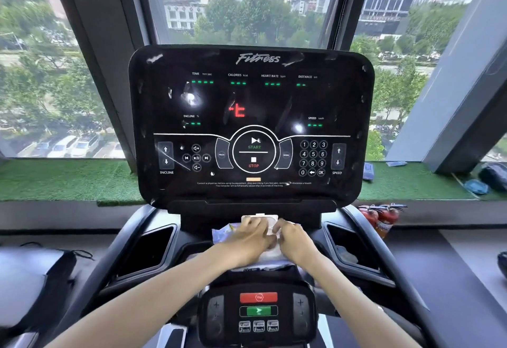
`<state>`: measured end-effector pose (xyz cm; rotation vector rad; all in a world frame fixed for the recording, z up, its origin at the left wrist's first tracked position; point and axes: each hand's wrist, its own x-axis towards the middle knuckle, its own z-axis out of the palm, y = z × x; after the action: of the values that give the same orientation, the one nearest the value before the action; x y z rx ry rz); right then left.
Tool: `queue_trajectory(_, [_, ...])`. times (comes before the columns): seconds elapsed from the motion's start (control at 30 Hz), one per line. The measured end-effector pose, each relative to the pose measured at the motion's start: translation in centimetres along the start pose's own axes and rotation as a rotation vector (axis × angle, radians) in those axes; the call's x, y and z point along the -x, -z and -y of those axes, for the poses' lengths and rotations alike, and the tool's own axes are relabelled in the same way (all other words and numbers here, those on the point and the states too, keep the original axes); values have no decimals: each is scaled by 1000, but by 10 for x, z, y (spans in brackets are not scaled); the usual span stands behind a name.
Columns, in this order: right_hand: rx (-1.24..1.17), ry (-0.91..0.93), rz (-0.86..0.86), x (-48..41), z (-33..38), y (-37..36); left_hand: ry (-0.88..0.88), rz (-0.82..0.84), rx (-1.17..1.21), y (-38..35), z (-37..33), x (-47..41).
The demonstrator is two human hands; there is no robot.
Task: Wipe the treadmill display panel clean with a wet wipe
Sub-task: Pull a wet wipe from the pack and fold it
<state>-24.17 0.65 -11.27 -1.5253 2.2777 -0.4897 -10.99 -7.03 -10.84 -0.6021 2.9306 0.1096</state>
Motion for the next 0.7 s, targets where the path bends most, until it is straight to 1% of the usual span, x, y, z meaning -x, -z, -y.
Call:
queue_trajectory(0.07, [21, 5, 39, -1, 2, 4, -66, -21, -84, 4, -5, -2])
queue_trajectory(0.13, [39, 0, 86, -3, 4, 8, -124, -31, -90, 10, -8, -5])
queue_trajectory(0.2, [39, -7, 111, -4, 5, 11, -170, -3, -213, 19, -9, -9])
queue_trajectory(0.23, [35, -8, 116, -4, 4, 12, -153, 8, -231, 22, -9, -9])
queue_trajectory(0.3, [33, -6, 121, -4, 4, 13, -109, 16, -151, 24, -6, -11])
queue_trajectory(0.37, [35, -8, 116, -3, 4, 14, -93, 27, -170, 22, -7, -11])
queue_trajectory(0.43, [21, -1, 119, -2, 2, 15, -107, -56, -148, 22, -8, -10])
queue_trajectory(0.47, [19, 8, 121, -3, 2, 15, -98, -65, -95, 23, -10, -8])
queue_trajectory(0.53, [25, 9, 132, -5, 2, 14, -120, -34, -146, 25, -10, -5])
queue_trajectory(0.6, [48, 2, 144, -6, 4, 13, -95, -17, -170, 24, -10, -5])
queue_trajectory(0.7, [65, -14, 148, -6, 6, 12, -35, -45, -96, 16, -9, -7])
